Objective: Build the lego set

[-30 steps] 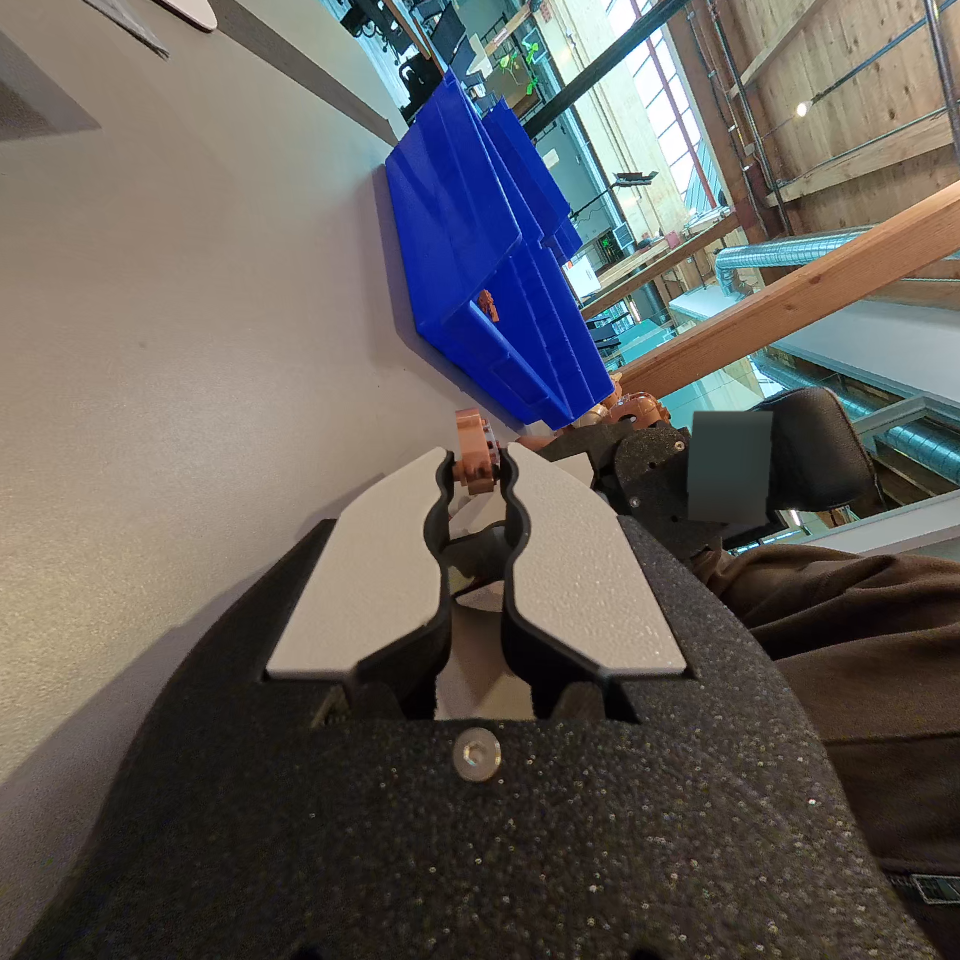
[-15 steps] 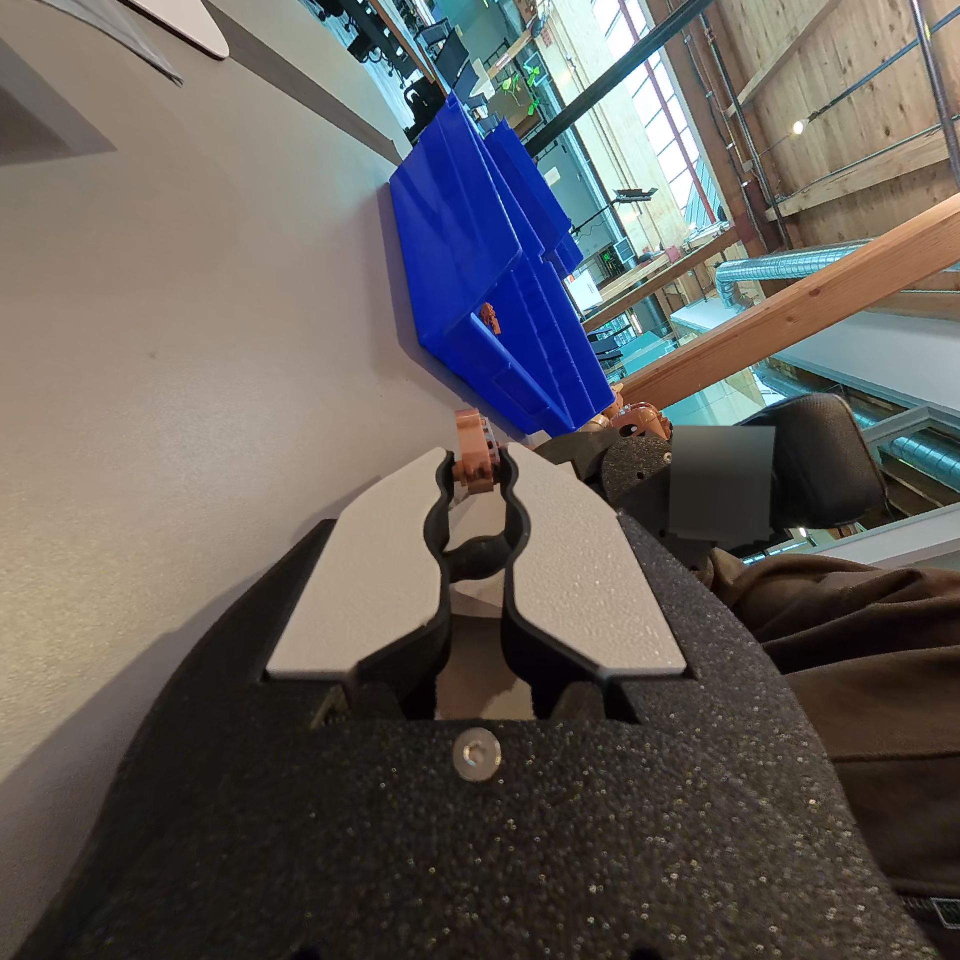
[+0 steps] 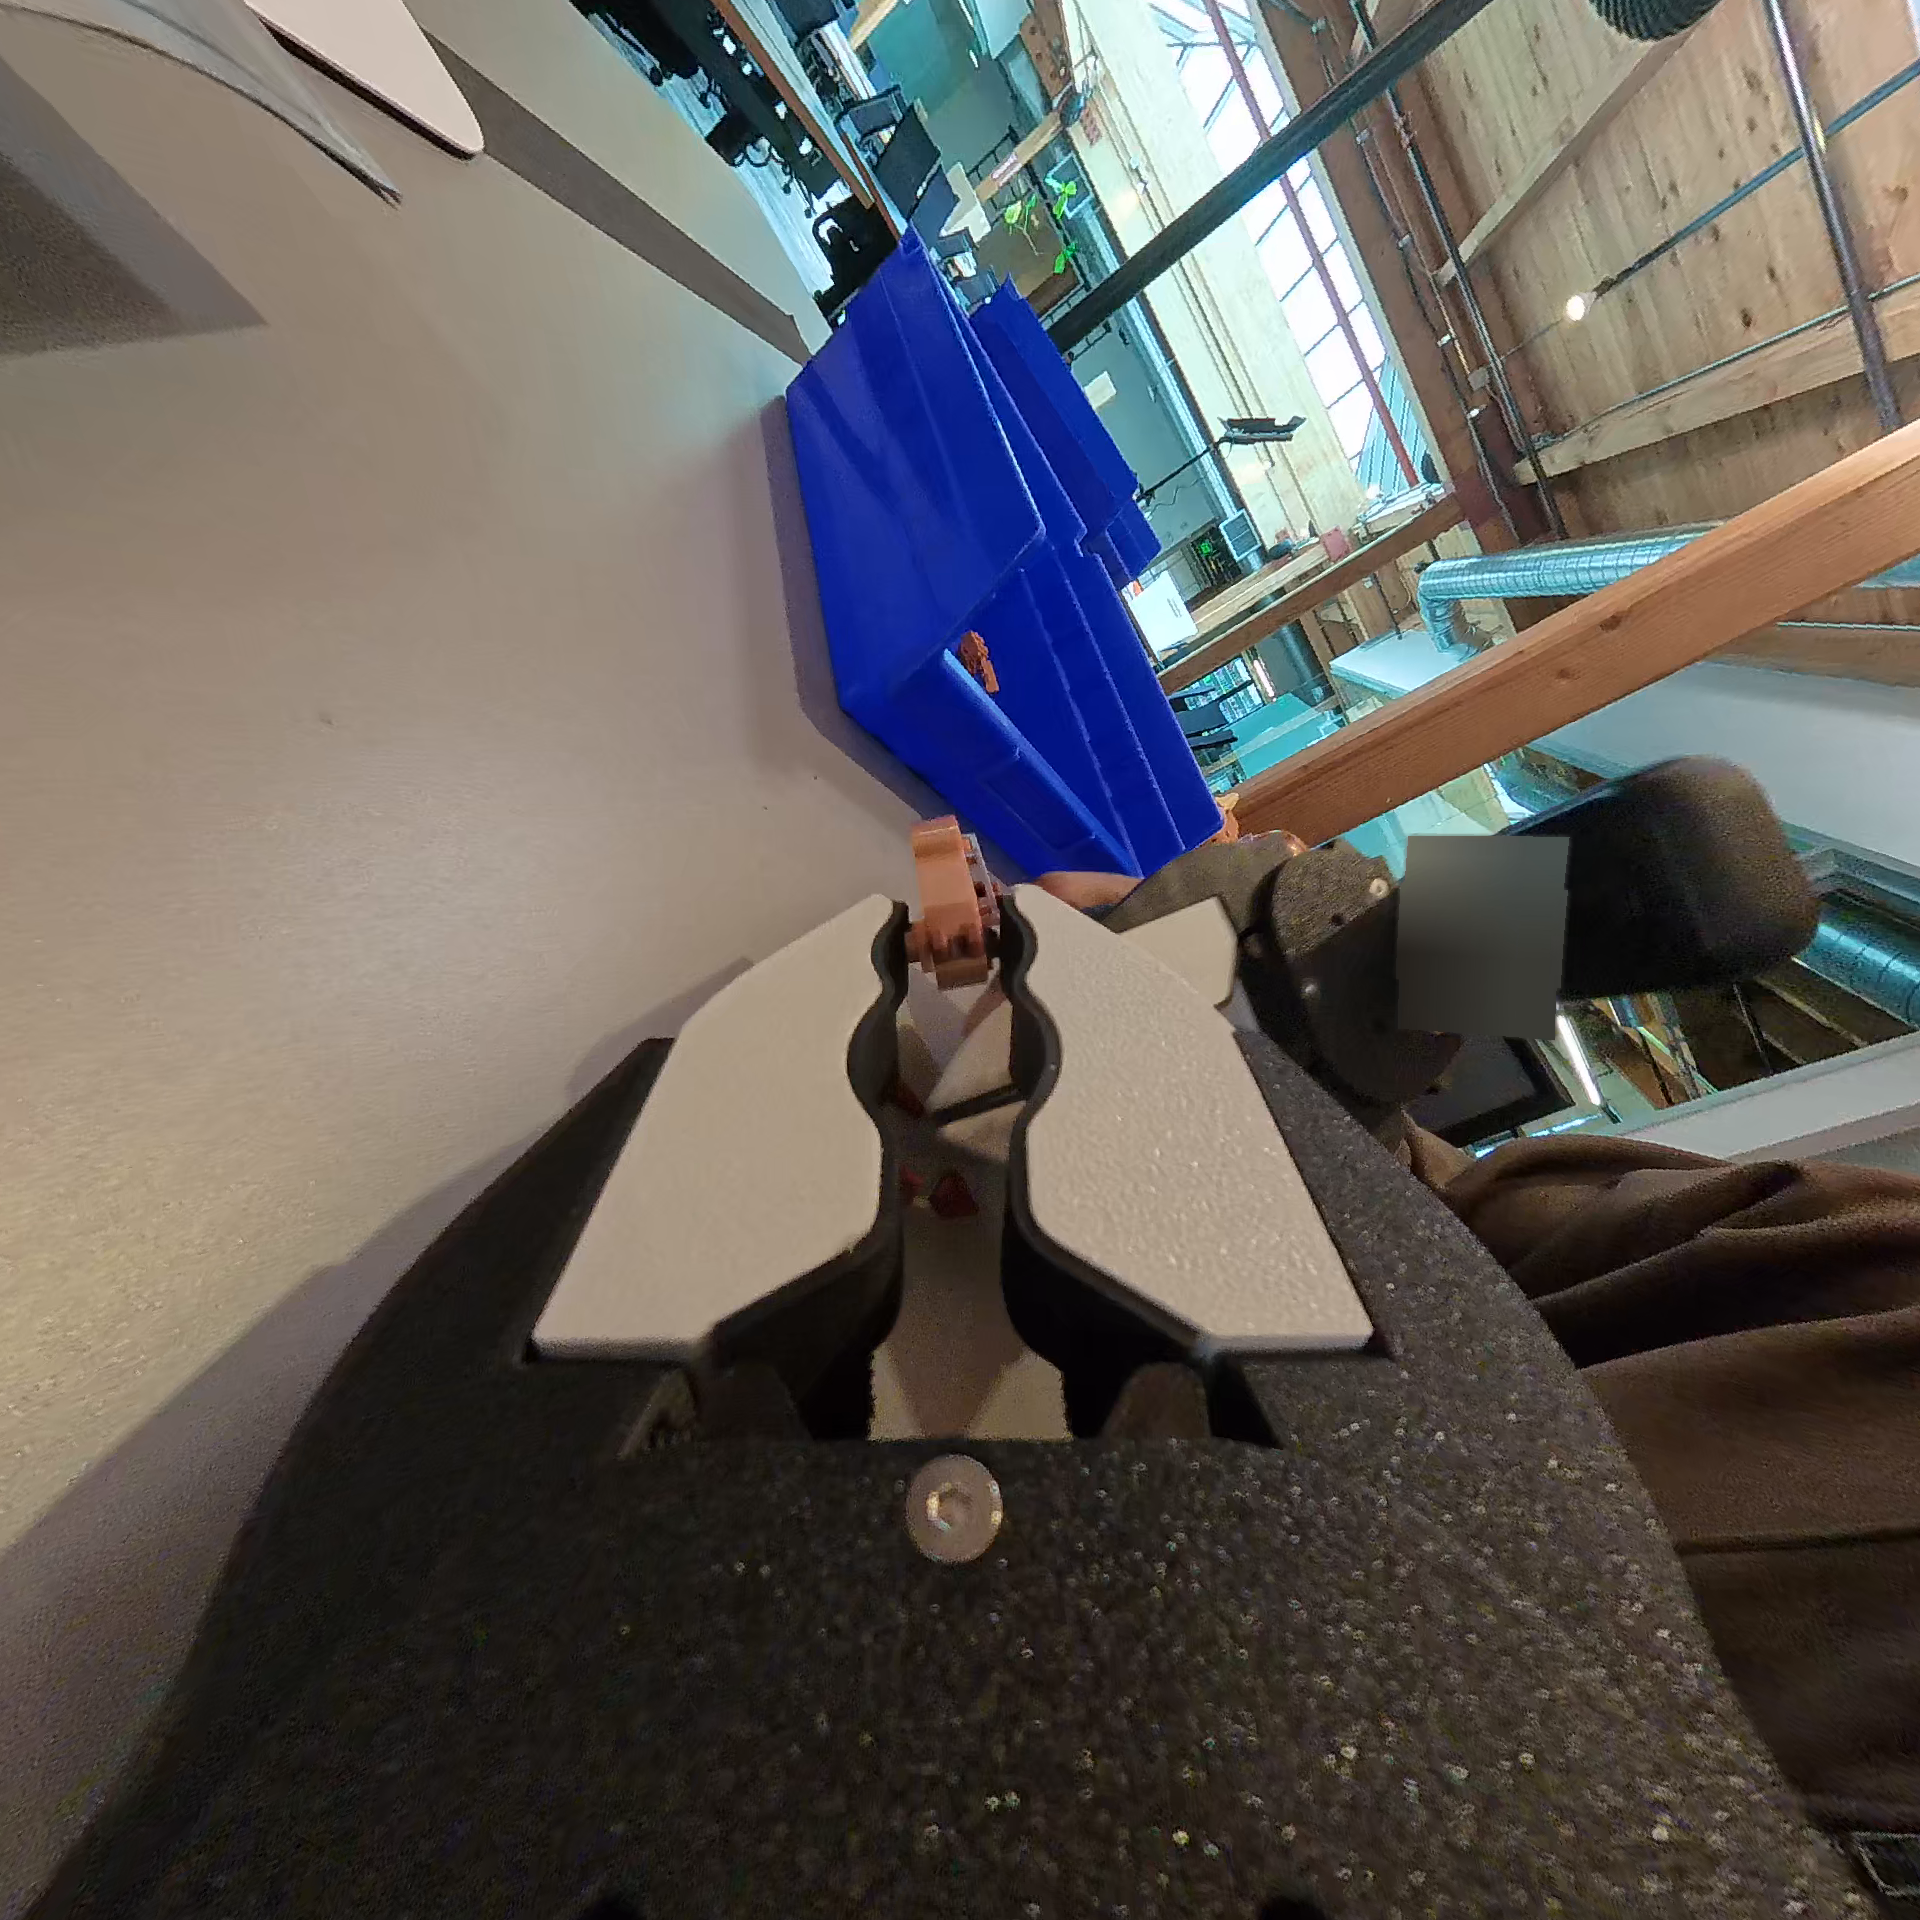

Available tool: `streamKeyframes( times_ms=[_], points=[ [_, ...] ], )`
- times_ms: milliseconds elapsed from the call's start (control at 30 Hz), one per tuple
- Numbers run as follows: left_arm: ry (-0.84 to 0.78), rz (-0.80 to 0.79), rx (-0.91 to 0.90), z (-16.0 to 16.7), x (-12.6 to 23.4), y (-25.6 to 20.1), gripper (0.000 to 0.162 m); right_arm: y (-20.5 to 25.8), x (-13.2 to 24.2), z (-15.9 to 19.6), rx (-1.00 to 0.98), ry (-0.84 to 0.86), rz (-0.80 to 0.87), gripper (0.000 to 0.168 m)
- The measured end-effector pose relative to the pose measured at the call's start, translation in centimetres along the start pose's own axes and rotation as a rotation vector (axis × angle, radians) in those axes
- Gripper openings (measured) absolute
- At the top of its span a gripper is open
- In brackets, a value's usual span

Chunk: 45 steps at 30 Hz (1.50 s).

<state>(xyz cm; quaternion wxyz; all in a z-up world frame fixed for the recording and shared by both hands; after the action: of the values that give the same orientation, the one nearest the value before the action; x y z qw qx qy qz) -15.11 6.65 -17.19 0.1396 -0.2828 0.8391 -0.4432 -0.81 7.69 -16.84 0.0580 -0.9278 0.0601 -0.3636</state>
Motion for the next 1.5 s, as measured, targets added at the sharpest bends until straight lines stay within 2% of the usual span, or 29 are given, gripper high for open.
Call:
streamKeyframes(
  times_ms=[133, 233, 400, 567, 667, 767, 833, 933, 1067, 1133, 1233, 1500],
  points=[
    [-0.022, 0.013, 0.029, 0.0, 0.0, 0.0, 0.016, -1.7, 2.3, -1.1, -0.069, -0.111, 0.029, 0.0],
    [-0.027, 0.012, 0.033, 0.0, 0.0, 0.0, 0.016, -2.0, 1.8, 0.0, -0.03, -0.048, 0.041, 0.001],
    [-0.028, 0.012, 0.035, 0.0, 0.0, 0.1, 0.016, -0.8, 1.2, 1.4, 0.059, 0.036, -0.083, 0.014],
    [-0.014, 0.013, 0.029, 0.1, -0.1, 0.0, 0.016, 1.0, 0.4, 1.9, 0.223, 0.067, -0.155, 0.021],
    [-0.008, 0.013, 0.026, 0.2, -0.2, 0.0, 0.016, 1.1, 0.1, 2.1, 0.228, 0.072, -0.19, 0.024],
    [-0.002, 0.011, 0.02, 0.2, -0.2, -0.1, 0.016, 0.9, -0.5, 2.3, 0.214, 0.089, -0.19, 0.021],
    [0.0, 0.008, 0.015, 0.3, -0.2, -0.1, 0.016, 1.1, -0.5, 2.3, 0.214, 0.096, -0.204, 0.009],
    [-0.006, 0.005, 0.016, 0.2, -0.2, -0.1, 0.016, 1.2, -0.6, 2.2, 0.231, 0.101, -0.166, 0.007],
    [-0.012, -0.005, 0.01, 0.1, -0.1, 0.0, 0.016, 0.6, 1.0, 0.7, 0.287, -0.089, -0.034, 0.008],
    [-0.016, -0.006, 0.011, 0.0, 0.0, 0.1, 0.016, 0.3, 2.1, 0.0, 0.284, -0.176, -0.012, 0.021],
    [-0.021, -0.008, 0.011, 0.0, 0.1, 0.1, 0.016, -0.1, 2.4, 0.5, 0.284, -0.163, -0.036, 0.029],
    [-0.03, -0.015, 0.01, -0.1, 0.2, 0.2, 0.017, 0.6, 1.5, 1.5, 0.295, -0.1, -0.106, 0.026]
  ],
)
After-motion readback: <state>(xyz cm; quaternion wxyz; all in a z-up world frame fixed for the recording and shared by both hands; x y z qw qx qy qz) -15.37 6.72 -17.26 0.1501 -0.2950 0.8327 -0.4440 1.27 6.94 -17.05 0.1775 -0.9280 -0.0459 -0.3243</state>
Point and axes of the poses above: each gripper's, where its closed fingertips meet, x back along the fingers, z out of its underside, y = z × x across the jaws, the point moved 8 cm from there along x, back along the fingers, and after that the axes turned 5 degrees about z, right-handed, at the moved point
